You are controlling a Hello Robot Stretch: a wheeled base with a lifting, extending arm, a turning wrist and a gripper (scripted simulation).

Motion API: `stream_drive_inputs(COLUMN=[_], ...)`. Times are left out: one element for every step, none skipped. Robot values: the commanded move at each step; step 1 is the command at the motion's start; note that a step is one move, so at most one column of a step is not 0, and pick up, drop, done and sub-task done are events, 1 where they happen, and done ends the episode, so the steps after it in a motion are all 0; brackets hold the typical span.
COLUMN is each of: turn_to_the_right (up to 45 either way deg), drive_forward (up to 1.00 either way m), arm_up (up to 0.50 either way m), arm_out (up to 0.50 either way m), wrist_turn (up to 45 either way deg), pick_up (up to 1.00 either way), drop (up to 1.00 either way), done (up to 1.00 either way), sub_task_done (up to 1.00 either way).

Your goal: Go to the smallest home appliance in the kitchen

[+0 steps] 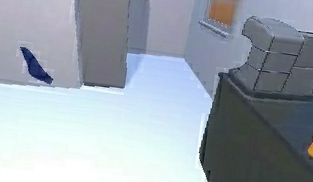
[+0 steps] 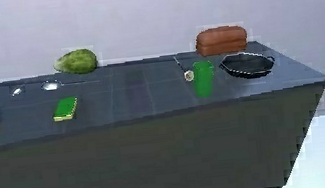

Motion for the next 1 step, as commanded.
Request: stream_drive_inputs(turn_to_the_right=[0.0], drive_forward=[0.55], arm_up=[0.00], arm_out=[0.00], wrist_turn=[0.0], pick_up=[0.00], drop=[0.00], done=[0.00], sub_task_done=[0.00])
